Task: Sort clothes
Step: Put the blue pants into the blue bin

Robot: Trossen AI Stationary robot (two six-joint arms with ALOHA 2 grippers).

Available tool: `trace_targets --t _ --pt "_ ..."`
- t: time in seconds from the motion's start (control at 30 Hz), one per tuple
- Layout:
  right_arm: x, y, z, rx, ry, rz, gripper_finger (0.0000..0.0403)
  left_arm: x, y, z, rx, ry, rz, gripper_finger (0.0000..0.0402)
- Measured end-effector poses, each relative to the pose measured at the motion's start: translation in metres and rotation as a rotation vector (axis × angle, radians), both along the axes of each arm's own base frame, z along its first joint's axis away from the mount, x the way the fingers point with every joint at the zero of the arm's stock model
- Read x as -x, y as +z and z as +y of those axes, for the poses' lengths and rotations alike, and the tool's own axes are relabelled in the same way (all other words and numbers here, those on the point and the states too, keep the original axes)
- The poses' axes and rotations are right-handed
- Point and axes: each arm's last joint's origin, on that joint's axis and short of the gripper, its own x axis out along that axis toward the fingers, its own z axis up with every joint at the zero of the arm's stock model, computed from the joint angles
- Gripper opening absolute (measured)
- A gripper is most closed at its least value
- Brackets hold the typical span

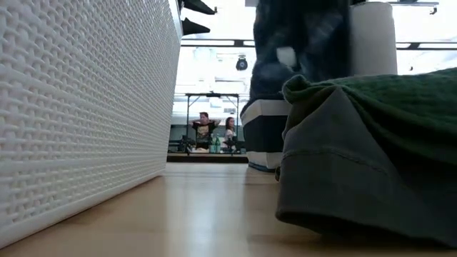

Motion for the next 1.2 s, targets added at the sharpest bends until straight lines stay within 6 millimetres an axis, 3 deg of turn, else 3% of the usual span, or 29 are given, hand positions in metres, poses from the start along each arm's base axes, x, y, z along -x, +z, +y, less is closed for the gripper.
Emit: trace_targets --t 0.17,0.27,0.37,0.47,0.6,0.7,0.8,0.87,1.03,1.2 --pt "0.001 -0.059 0.017 -0.225 -0.007 0.086 0.0015 0.0 0.0 0.0 0.001 0.001 0.0 0.022" --pt "-0.019 -0.093 0.017 -0.262 -0.025 0.141 0.0015 0.0 0.0 0.0 0.011 0.002 -0.003 0.022" --pt "-0.043 -0.13 0.007 -0.282 -0.059 0.235 0.0015 0.0 0.0 0.0 0.018 0.005 -0.004 0.022" --pt "-0.056 -0.157 -0.009 -0.361 -0.103 0.281 0.0015 0.0 0.0 0.0 0.019 0.005 -0.005 0.022" --pt "-0.068 -0.207 -0.019 -0.486 -0.104 0.459 0.0015 0.0 0.0 0.0 0.035 0.009 -0.008 0.022" --pt "-0.074 -0.222 -0.023 -0.541 -0.07 0.503 0.0046 0.0 0.0 0.0 0.035 0.009 -0.009 0.022" --pt "-0.081 -0.24 -0.026 -0.61 0.013 0.597 0.0111 0.0 0.0 0.0 0.035 0.009 -0.009 0.022" --pt "-0.084 -0.241 -0.026 -0.643 0.069 0.611 0.016 0.0 0.0 0.0 0.035 0.009 -0.008 0.022" --pt "-0.091 -0.22 -0.025 -0.615 0.217 0.651 0.0268 0.0 0.0 0.0 0.035 0.009 -0.009 0.022" --pt "-0.077 -0.182 -0.025 -0.537 0.169 0.814 0.0306 0.0 0.0 0.0 0.035 0.009 -0.008 0.022"
